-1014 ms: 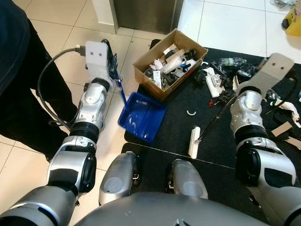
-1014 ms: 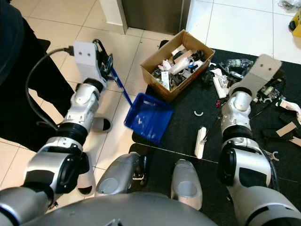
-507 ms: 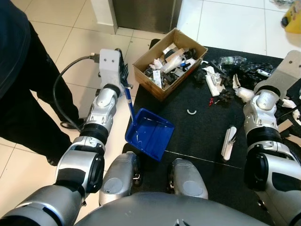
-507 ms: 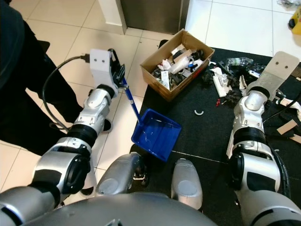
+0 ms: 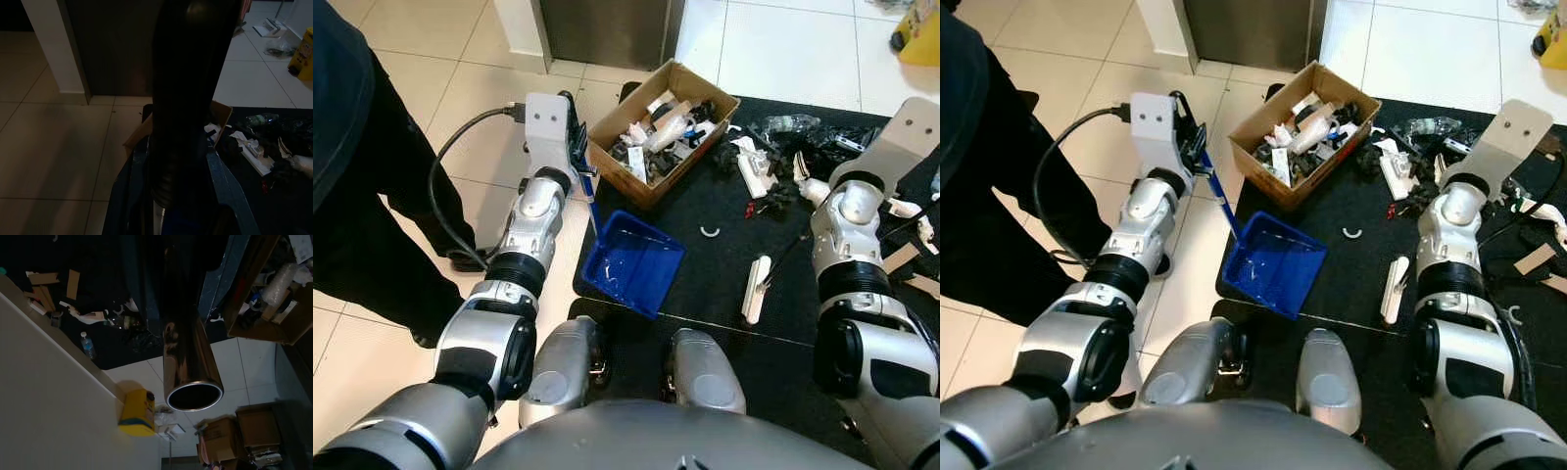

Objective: Sweep floor

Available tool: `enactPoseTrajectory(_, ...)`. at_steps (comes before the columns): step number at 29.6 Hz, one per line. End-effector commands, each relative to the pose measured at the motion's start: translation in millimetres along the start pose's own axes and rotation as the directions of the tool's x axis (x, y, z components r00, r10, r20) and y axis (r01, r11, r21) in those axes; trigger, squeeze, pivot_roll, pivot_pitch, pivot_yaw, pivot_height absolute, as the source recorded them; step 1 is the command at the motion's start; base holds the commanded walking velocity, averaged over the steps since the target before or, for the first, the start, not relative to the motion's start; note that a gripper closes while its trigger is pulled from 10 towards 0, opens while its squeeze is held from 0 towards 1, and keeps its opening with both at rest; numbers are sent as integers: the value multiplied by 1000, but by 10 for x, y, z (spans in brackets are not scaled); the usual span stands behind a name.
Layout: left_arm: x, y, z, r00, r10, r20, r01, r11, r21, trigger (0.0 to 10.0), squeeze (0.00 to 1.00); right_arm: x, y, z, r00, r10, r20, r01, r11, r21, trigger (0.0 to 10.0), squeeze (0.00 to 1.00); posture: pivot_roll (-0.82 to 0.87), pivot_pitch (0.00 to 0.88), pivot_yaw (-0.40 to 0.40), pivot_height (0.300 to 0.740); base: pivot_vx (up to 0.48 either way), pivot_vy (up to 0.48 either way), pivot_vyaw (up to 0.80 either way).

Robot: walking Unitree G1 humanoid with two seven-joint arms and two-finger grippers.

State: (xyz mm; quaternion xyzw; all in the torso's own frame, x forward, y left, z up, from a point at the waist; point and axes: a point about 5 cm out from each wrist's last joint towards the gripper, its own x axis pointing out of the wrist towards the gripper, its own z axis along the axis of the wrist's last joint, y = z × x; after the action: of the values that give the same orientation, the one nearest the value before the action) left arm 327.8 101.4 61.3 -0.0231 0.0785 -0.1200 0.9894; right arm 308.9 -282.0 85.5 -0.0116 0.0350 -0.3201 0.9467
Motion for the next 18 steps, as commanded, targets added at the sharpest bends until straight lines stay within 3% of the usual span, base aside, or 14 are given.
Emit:
enactPoseTrajectory(1, 26, -21, 110, 998, -2, 61, 3, 1000, -10, 10000, 0, 9, 29, 73, 1000, 10, 26, -10, 1000, 15, 10000, 0, 18, 0, 36, 740, 0, -259, 0)
enactPoseTrajectory(18, 25, -33, 118, 998, -11, 66, 12, 1000, -11, 10000, 0, -9, 40, 66, 1000, 13, 20, -13, 1000, 24, 10000, 0, 19, 0, 44, 740, 295, -372, 0)
